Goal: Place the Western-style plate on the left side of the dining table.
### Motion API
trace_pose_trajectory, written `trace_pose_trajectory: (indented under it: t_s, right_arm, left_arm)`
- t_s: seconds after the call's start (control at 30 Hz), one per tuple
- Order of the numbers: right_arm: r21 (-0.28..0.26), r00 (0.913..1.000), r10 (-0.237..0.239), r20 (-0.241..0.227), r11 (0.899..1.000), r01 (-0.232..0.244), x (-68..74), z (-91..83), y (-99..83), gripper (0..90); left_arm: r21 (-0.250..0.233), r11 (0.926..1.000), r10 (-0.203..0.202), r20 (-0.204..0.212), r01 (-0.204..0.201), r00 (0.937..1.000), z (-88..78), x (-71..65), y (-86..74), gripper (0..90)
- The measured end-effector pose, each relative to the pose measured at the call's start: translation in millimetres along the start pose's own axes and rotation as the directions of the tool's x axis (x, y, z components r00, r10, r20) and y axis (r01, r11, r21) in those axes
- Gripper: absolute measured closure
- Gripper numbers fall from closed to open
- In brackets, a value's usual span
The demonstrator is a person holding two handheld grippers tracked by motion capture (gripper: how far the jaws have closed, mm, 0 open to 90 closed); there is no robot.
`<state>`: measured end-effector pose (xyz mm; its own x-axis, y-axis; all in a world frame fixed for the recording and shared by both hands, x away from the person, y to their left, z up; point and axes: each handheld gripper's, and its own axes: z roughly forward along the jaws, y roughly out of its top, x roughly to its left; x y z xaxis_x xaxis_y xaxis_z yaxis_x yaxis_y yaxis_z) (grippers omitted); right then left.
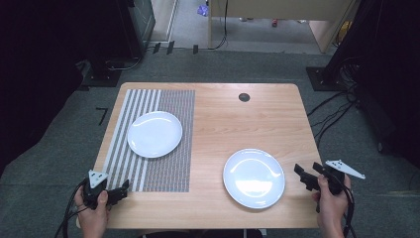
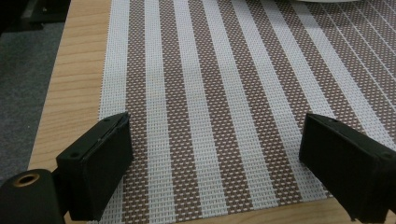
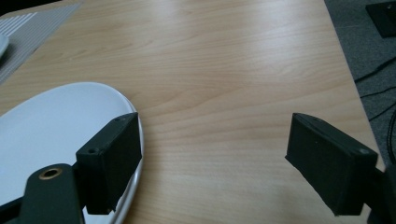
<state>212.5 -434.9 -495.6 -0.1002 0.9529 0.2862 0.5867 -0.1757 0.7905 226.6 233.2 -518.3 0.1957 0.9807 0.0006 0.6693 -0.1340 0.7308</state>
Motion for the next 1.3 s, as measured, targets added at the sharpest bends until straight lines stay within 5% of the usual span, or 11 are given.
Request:
trace_pose_trajectory:
  t_s: [0.37,0.73,0.93,1.03,1.3]
  right_arm:
    - [0.01,0.9989,0.028,0.038,1.0,-0.028,-23.0,-15.4,-19.2,18.4]
    - [0.049,0.9975,0.023,0.067,0.998,-0.026,-30.5,-20.3,-39.4,17.4]
    - [0.084,0.9934,-0.058,0.099,0.995,0.05,-22.3,-16.8,-39.7,15.6]
    - [0.126,0.982,-0.132,0.136,0.985,0.115,-12.9,-12.8,-41.0,14.7]
    - [0.156,0.9656,-0.194,0.174,0.974,0.167,-4.9,-9.0,-42.4,13.8]
  left_arm:
    - [0.0,1.0,-0.004,-0.005,0.004,1.0,-0.4,-0.8,-0.4,9.7]
    - [0.001,1.0,-0.003,-0.004,0.003,1.0,-0.2,-0.8,-0.3,9.5]
    - [0.001,1.0,-0.003,-0.004,0.003,1.0,-0.3,-0.8,-0.4,9.5]
    - [0.001,1.0,-0.003,-0.005,0.003,1.0,-0.3,-0.8,-0.4,9.5]
    - [0.001,1.0,-0.003,-0.004,0.003,1.0,-0.3,-0.8,-0.4,9.5]
